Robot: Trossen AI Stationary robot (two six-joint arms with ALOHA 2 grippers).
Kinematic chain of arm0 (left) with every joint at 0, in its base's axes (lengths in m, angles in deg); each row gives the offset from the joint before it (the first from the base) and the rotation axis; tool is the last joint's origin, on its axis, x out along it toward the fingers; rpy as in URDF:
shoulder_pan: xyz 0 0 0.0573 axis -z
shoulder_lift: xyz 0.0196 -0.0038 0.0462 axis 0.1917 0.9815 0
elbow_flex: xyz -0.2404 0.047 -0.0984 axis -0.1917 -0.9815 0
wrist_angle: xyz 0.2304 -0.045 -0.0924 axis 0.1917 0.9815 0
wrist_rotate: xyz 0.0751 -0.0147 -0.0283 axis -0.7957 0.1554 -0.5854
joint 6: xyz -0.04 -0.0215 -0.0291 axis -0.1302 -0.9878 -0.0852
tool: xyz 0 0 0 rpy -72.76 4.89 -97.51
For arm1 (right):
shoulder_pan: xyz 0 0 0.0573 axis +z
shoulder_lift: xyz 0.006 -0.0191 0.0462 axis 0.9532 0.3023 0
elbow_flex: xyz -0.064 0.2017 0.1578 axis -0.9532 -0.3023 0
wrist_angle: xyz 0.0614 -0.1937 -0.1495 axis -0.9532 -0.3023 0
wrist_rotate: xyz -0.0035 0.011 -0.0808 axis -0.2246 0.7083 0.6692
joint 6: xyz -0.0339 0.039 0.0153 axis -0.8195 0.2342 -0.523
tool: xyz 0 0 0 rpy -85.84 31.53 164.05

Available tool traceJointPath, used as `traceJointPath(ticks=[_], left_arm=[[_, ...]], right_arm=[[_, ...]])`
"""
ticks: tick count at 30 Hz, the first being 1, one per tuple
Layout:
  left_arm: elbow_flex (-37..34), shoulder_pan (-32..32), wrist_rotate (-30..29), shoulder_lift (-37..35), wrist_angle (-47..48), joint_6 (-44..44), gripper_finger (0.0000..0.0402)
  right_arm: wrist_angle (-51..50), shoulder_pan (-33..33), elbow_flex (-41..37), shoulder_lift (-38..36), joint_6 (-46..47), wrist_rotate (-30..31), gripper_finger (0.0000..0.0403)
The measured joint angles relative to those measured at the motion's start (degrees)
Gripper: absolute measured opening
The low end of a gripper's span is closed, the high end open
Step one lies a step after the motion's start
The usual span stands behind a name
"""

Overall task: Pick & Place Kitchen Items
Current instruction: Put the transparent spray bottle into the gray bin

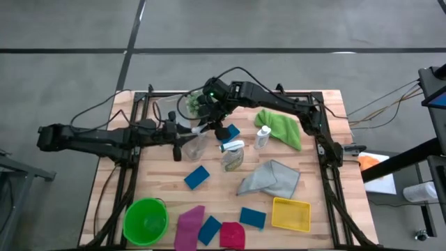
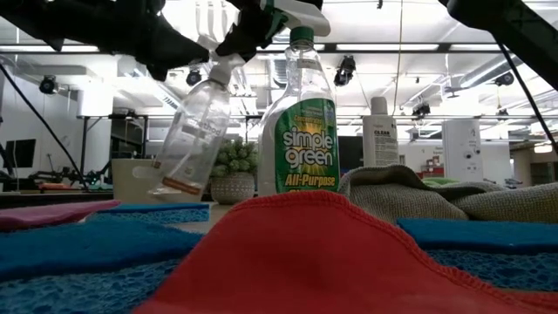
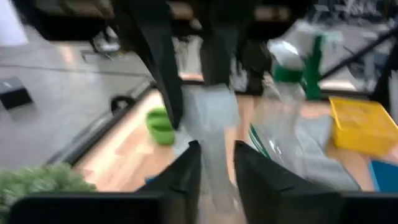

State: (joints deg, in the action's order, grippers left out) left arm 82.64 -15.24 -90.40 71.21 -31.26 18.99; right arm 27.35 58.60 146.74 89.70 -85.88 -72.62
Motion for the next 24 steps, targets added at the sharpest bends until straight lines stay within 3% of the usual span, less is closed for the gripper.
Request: traceJointPath(ticks=[5, 10, 14, 21, 24], left_arm=[[-0.02, 0.02, 0.03, 0.02, 0.52, -0.04, 0.0168], [0.03, 0.02, -0.78, -0.03, -0.01, -0.07, 0.0182], [0.06, 0.02, -0.9, -0.05, -0.24, -0.07, 0.0149], [0.07, -0.04, -1.31, -0.09, 0.15, 1.43, 0.0025], [0.08, -0.04, -1.45, -0.09, 0.17, 1.93, 0.0024]], right_arm=[[-0.03, 0.09, 0.0, 0.02, 0.04, 0.02, 0.007], [0.1, 0.35, 0.0, 0.02, 0.01, -0.12, 0.007], [0.15, 0.39, 0.0, 0.02, -0.01, -0.34, 0.007], [0.28, 0.52, -0.02, 0.04, 0.05, -0.23, 0.007], [0.39, 0.54, -0.02, 0.04, 0.04, -0.25, 0.007]])
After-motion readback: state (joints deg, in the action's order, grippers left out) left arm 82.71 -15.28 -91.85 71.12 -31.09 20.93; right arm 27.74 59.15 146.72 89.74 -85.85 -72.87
